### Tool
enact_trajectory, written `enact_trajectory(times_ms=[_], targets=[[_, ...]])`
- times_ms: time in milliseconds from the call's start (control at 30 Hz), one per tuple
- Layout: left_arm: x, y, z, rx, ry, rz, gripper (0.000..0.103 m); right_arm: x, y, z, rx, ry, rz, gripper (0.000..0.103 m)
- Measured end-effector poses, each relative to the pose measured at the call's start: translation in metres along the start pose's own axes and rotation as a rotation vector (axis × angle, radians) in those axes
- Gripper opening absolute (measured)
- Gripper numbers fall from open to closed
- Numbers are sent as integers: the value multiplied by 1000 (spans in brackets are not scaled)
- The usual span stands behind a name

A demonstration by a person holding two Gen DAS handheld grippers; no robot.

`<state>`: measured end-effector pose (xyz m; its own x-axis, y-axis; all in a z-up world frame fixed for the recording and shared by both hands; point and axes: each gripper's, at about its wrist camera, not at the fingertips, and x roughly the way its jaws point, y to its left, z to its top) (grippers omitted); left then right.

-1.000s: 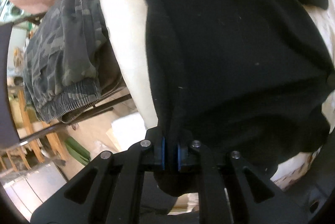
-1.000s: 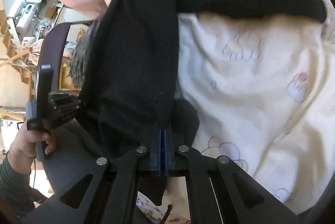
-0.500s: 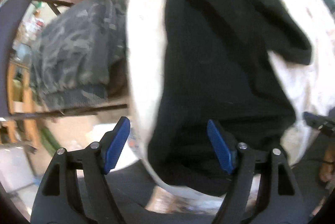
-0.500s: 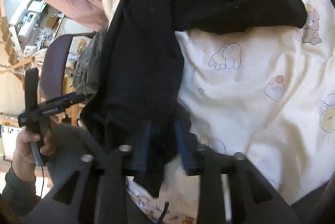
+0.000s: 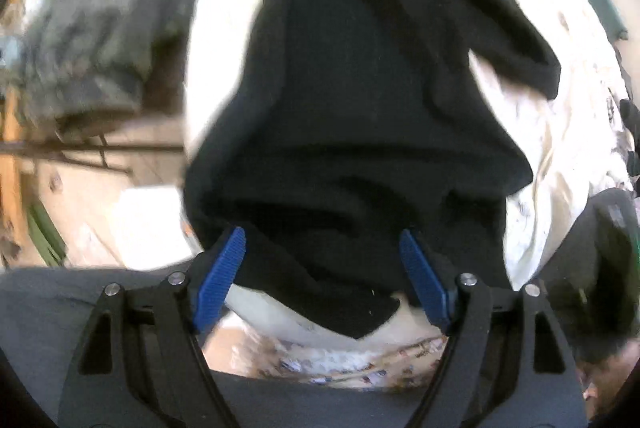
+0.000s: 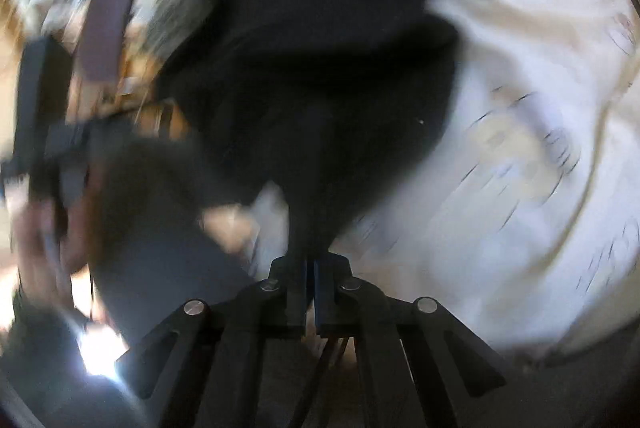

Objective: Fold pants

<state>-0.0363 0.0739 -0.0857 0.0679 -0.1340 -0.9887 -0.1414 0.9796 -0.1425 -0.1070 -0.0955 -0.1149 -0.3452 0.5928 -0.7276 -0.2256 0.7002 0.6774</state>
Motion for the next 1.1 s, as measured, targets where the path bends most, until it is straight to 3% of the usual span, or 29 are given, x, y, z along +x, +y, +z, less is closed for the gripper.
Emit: enact_trajectory(times_ms=[67, 133, 233, 267, 333, 367, 400, 433, 467, 500, 667, 700, 733, 767, 800, 833, 900, 967, 1033, 1100], targets=[[-9, 3, 7, 7, -23, 11, 77, -12, 24, -24, -69, 39, -5, 1], [-12, 7, 13, -9, -25, 11, 77, -16, 29, -38, -59, 69, 3, 1], [-9, 12, 18, -27, -22, 16, 77, -1, 11, -39, 5, 128, -23, 3], [-7, 12, 17, -25, -20, 20, 77, 5, 0, -35, 40, 141, -74, 4], [-1, 17, 17, -20, -8, 45, 77, 1, -14, -28, 89, 122, -113, 6], [-1, 21, 17, -31, -8, 54, 77, -4, -17, -25, 92, 111, -110, 14], [-1, 25, 18, -48, -9, 56, 77, -13, -20, -21, 94, 96, -102, 34], [0, 29, 20, -59, -8, 55, 77, -21, -22, -17, 96, 82, -84, 47], [2, 30, 22, -65, -8, 56, 77, -34, -23, -11, 95, 47, -49, 69], [6, 30, 26, -73, -8, 62, 77, -45, -25, -9, 89, 11, -38, 72], [49, 32, 58, -51, -10, 186, 77, -100, -39, 28, 31, -268, -68, 72], [60, 37, 65, -72, -3, 190, 74, -102, -45, 39, 28, -312, -67, 72], [69, 42, 70, -98, 6, 143, 73, -102, -51, 45, 33, -341, -64, 72], [75, 45, 72, -115, 12, 85, 64, -102, -58, 50, 46, -374, -55, 72], [80, 47, 73, -129, 27, 21, 46, -100, -66, 55, 67, -402, -33, 72], [81, 48, 73, -130, 34, 20, 40, -95, -76, 59, 98, -427, -3, 72], [76, 44, 71, -96, 12, 47, 6, -83, -87, 58, 149, -425, 10, 72], [67, 37, 68, -35, -6, 80, 5, -88, -91, 60, 153, -430, 7, 72], [58, 34, 64, 17, -33, 170, 4, -96, -97, 58, 154, -449, 23, 72], [61, 44, 64, -36, -15, 226, 5, -93, -96, 55, 185, -455, 37, 72]])
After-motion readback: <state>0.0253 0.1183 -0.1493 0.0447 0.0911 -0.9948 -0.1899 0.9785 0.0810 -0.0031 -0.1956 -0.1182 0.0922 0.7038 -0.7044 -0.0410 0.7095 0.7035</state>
